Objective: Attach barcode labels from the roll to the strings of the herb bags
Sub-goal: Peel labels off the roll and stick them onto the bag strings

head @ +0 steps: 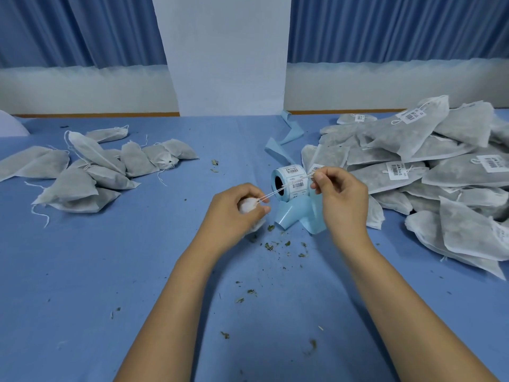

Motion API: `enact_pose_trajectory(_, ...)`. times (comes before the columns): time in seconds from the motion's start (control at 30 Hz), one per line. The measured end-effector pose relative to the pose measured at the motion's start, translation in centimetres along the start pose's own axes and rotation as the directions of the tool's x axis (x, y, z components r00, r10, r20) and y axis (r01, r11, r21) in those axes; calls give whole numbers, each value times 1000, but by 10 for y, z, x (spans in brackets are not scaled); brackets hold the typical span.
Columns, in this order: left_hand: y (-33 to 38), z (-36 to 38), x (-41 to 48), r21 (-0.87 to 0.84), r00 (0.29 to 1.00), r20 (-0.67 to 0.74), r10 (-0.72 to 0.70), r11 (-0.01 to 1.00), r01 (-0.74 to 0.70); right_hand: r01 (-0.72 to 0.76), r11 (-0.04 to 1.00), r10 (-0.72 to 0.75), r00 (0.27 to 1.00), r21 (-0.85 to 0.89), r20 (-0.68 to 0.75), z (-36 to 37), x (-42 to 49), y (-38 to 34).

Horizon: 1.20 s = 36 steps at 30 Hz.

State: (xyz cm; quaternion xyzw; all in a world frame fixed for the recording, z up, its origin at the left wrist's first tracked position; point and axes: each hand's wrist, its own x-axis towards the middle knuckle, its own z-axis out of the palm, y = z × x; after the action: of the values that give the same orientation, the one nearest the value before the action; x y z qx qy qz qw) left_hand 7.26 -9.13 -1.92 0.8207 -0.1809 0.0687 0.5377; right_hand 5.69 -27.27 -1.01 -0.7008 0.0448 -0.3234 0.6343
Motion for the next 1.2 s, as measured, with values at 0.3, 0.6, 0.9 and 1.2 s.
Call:
enact_pose_trajectory(0.3,0,-7,4,-326,929,-324,-176,943,65,366,925,-379,903,99,203,13,-34,-22)
enact_pose_trajectory(0.6,8,-11,3,-728,856,-289,-428,679,94,142,985,-60,820,-100,569,27,-49,-11)
enact_pose_trajectory(0.9,11,-12,2,-654,955,-136,-263,748,113,-178,980,93,801,87,592,26,-49,-14)
enact_pose_trajectory(1.2,3,-22,3,-632,982,145,-122,752,187,-268,870,152,944,413,292,19,-31,-13)
